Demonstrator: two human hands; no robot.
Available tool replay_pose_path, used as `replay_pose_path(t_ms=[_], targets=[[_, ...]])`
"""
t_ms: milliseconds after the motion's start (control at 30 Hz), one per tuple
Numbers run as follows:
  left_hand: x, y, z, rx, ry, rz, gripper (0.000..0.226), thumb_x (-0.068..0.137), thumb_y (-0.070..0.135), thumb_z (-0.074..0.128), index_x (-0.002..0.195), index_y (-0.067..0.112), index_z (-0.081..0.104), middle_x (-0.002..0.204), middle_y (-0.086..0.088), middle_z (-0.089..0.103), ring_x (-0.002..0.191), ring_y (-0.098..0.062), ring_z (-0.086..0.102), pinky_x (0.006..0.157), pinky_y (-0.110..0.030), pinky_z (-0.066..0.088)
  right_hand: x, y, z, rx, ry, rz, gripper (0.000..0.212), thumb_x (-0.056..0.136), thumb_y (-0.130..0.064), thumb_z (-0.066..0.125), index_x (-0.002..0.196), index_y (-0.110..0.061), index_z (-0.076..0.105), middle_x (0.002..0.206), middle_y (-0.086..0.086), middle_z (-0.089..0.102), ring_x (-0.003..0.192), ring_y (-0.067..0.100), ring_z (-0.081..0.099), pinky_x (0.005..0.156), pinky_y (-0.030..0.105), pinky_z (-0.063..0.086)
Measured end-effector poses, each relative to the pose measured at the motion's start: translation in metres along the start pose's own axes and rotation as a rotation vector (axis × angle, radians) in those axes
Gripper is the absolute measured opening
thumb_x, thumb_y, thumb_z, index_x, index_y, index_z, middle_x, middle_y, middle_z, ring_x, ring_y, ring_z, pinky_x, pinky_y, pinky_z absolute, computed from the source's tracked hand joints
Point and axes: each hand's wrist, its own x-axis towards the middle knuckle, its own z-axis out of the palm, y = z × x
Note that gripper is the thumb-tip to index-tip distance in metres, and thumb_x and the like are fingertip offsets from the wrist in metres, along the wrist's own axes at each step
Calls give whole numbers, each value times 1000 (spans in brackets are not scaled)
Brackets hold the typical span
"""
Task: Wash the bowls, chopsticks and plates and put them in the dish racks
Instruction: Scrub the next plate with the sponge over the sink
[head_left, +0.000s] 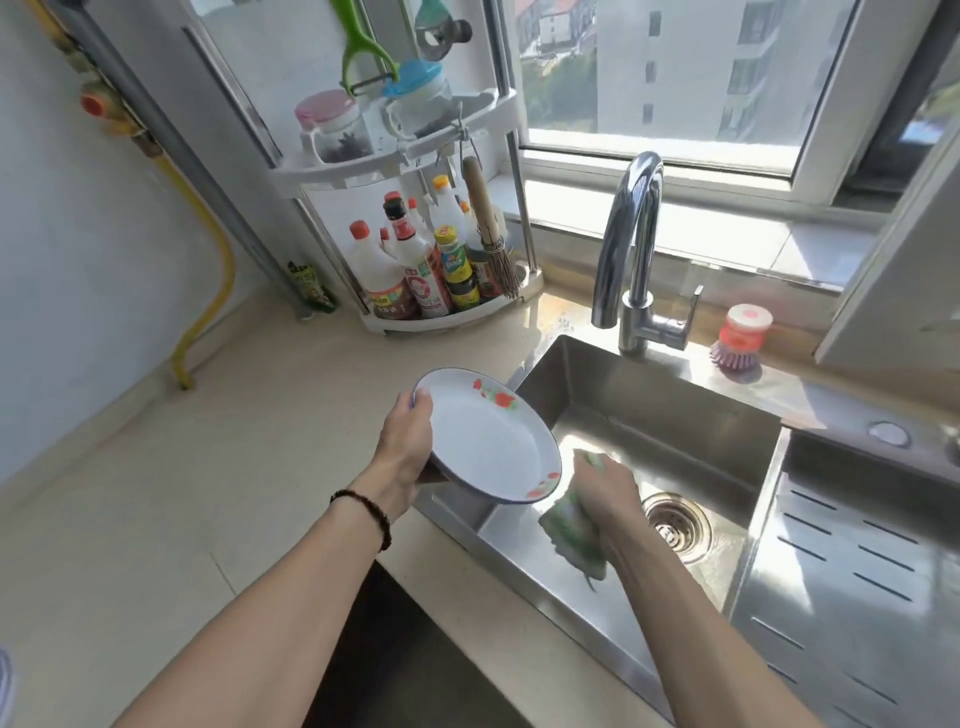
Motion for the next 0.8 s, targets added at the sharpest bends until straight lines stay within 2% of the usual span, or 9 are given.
replay_pose_path(t_ms=[100, 167, 267, 333, 433, 500, 600, 700, 800], targets=[[2, -8, -18, -51, -28, 19, 32, 108, 41, 31, 124, 30, 56, 116, -7, 67, 95, -29, 68, 55, -34, 55, -3, -13, -8, -104, 77, -209, 29, 98, -24, 43, 126, -19, 51, 109, 5, 57, 86, 30, 61, 72, 34, 53], [0, -12, -25, -36, -61, 54, 30, 108, 42, 33, 119, 33, 60, 110, -2, 70, 88, -24, 71, 53, -31, 53, -14, -30, 0, -166, 61, -350, 53, 102, -25, 47, 151, -20, 27, 121, 3, 55, 103, 30, 58, 84, 35, 46], [-5, -16, -28, -5, -143, 92, 32, 108, 42, 33, 111, 30, 63, 103, -5, 73, 81, -20, 70, 58, -30, 52, -34, -60, 30, -209, -200, -600, 85, 97, -37, 59, 160, -19, 5, 143, -3, 43, 127, 21, 47, 90, 19, 45], [-7, -18, -28, -43, -203, 98, 35, 109, 40, 34, 118, 26, 65, 113, -9, 73, 97, -25, 70, 79, -41, 56, -38, -64, 53, -558, -435, -720, 84, 97, -50, 52, 161, -25, 3, 167, 2, 13, 153, 23, 12, 122, 44, 22], [-10, -14, -39, -161, -216, 81, 40, 109, 36, 34, 130, 16, 61, 122, -10, 71, 112, -28, 69, 102, -49, 51, -40, -48, 64, -914, -628, -847, 65, 106, -44, 34, 159, -30, -1, 165, -5, -18, 148, 20, -29, 124, 47, -9], [-14, -13, -48, -163, -239, 96, 41, 110, 35, 32, 129, 14, 61, 118, -11, 72, 107, -28, 71, 97, -46, 54, -41, -45, 58, -943, -684, -932, 62, 106, -49, 30, 156, -38, -5, 162, -11, -22, 147, 16, -32, 121, 38, -14], [-17, -12, -50, -90, -250, 133, 38, 110, 35, 32, 123, 19, 64, 114, -8, 74, 101, -24, 72, 87, -40, 58, -36, -44, 67, -1010, -540, -896, 57, 106, -51, 19, 153, -42, -11, 160, -10, -29, 145, 14, -34, 123, 42, -13], [-15, -6, -51, -76, -236, 139, 34, 109, 35, 36, 124, 20, 63, 129, -7, 68, 116, -22, 66, 104, -44, 50, -56, -42, 85, -808, -566, -813, 55, 109, -41, 18, 157, -33, -8, 160, -9, -29, 142, 14, -38, 123, 44, -13], [-13, -5, -59, -46, -232, 128, 33, 108, 37, 38, 120, 22, 65, 118, -6, 73, 113, -31, 68, 105, -54, 47, -59, -38, 81, -783, -669, -887, 53, 110, -39, 19, 156, -35, -7, 160, -13, -28, 145, 9, -34, 119, 32, -16]])
